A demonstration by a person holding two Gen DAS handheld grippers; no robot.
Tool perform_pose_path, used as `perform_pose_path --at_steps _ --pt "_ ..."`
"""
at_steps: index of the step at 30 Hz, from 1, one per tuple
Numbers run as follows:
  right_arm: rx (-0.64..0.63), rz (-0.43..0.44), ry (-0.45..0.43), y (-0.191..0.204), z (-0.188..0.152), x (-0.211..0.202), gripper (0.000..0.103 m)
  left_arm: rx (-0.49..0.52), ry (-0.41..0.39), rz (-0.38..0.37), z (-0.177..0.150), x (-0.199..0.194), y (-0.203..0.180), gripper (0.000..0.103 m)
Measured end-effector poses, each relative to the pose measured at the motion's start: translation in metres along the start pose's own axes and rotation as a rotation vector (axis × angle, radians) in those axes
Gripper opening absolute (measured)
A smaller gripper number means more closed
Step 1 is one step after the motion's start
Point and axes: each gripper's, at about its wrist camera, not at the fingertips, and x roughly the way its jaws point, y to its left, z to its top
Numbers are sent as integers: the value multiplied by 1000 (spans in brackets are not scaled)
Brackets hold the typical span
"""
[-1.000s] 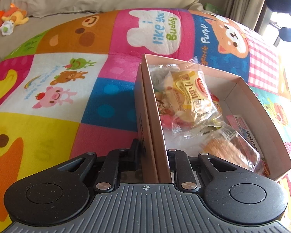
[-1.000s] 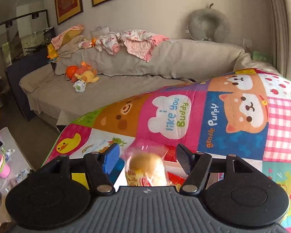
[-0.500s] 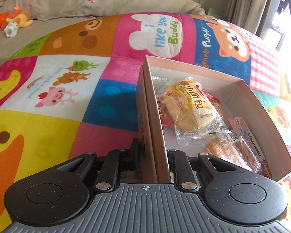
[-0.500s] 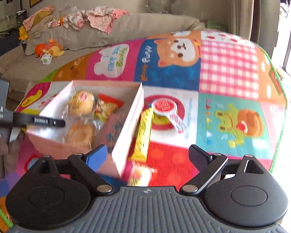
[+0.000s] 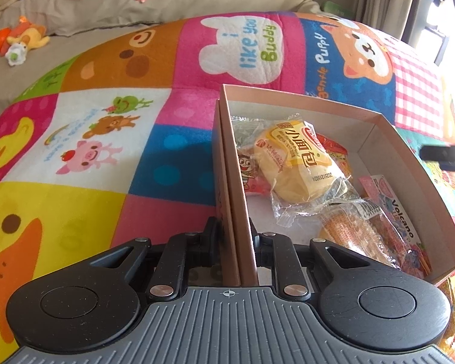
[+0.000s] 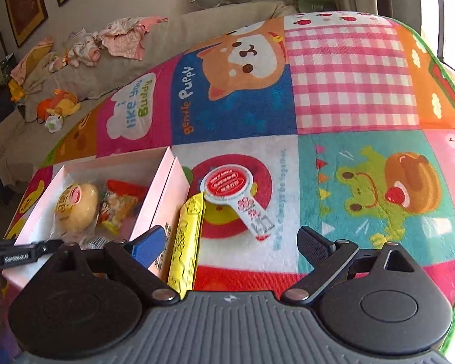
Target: Organize objects
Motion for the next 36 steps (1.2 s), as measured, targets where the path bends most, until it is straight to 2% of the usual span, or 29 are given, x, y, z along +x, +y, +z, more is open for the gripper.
perform_pose_path --at_steps 5,7,8,11,16,23,27,31,32,34,36 --pt "36 -16 18 1 54 73 93 -12 6 -4 1 0 1 19" --pt "28 -36 43 5 68 103 83 -18 8 -11 1 0 3 19" --pt "12 -51 64 7 72 115 73 -21 9 -14 1 0 3 19" --pt "55 21 125 1 76 129 63 -31 9 -16 2 1 4 19" --pt "42 76 177 -1 57 112 62 -34 -4 -12 0 0 3 19" --pt "-41 95 211 1 25 76 61 -38 -3 -22 -1 -1 5 19" --pt "-167 37 203 4 -3 46 61 -33 -2 -20 -1 -1 4 19" --pt "-274 -163 129 -2 -24 12 61 -35 -5 -15 -1 -1 3 19" --pt "-277 -187 116 -4 -28 4 61 -34 -6 -14 -1 -1 3 19" --pt "-183 -106 134 -14 -31 -17 61 -36 -6 -14 -2 -1 3 19" --pt "-66 19 159 -20 -36 -32 61 -41 -3 -13 -1 -1 3 19"
